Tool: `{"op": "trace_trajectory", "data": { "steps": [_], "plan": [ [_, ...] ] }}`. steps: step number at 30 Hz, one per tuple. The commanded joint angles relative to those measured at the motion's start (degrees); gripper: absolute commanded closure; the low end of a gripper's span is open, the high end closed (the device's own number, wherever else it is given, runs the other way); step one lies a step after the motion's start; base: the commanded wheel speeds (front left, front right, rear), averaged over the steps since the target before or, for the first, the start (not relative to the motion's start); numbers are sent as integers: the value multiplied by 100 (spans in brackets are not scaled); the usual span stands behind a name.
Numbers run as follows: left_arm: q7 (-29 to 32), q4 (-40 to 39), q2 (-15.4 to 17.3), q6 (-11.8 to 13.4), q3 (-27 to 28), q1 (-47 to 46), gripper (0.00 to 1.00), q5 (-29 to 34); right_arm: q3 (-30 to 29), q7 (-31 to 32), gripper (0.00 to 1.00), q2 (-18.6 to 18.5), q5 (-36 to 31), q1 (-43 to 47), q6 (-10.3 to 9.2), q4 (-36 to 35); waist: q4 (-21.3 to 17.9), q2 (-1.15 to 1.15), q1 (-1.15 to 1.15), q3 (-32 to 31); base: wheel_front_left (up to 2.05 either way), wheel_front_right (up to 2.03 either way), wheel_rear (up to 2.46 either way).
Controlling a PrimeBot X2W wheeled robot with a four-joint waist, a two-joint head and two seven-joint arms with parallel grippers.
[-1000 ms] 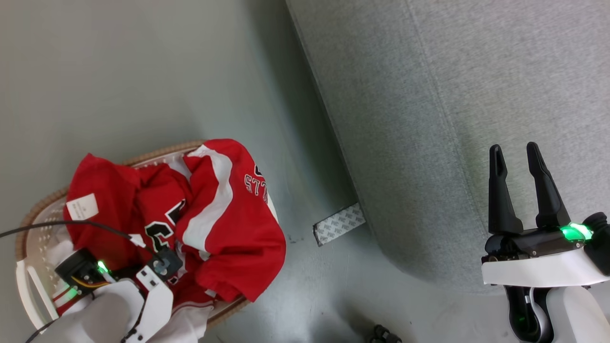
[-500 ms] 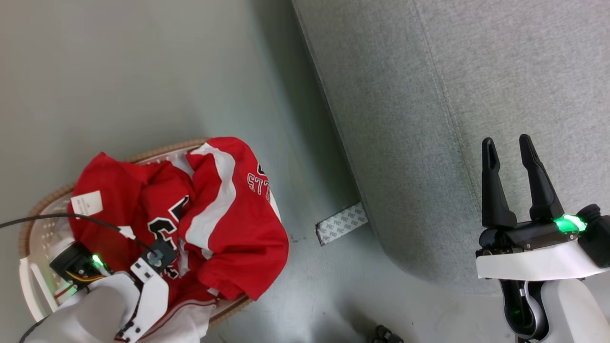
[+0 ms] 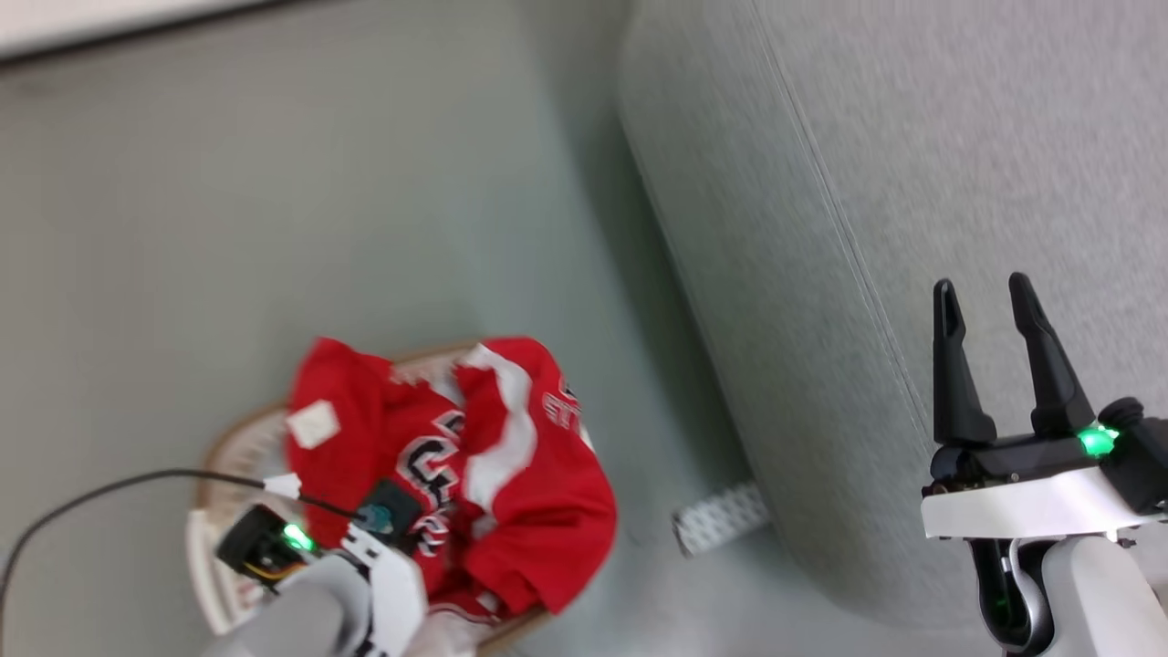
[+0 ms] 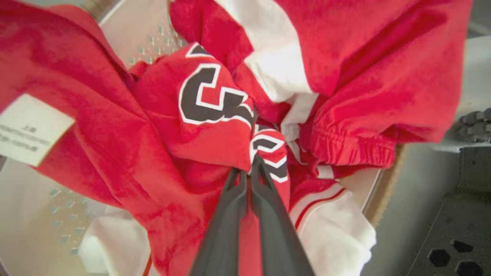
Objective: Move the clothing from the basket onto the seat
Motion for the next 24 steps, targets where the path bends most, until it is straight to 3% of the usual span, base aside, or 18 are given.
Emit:
{"op": "trace_trajectory", "data": {
  "steps": [1,9,24],
  "plan": [
    [-111,-23,-84,4,55,129,100,-113,-38,-11,0,-17,-104,96,-12,64,549,0,0,-678,0,0,0],
    [-288,-529,-395,4,323,442,100,-581,-137,-10,0,-20,-307,350,-12,358,1272,0,0,-1710,0,0,0],
    [-293,-2932,-141,36,1697,1138,100,-430,-114,-10,0,-21,-210,878,-12,636,2136,0,0,-2849,0,0,0]
  ]
}}
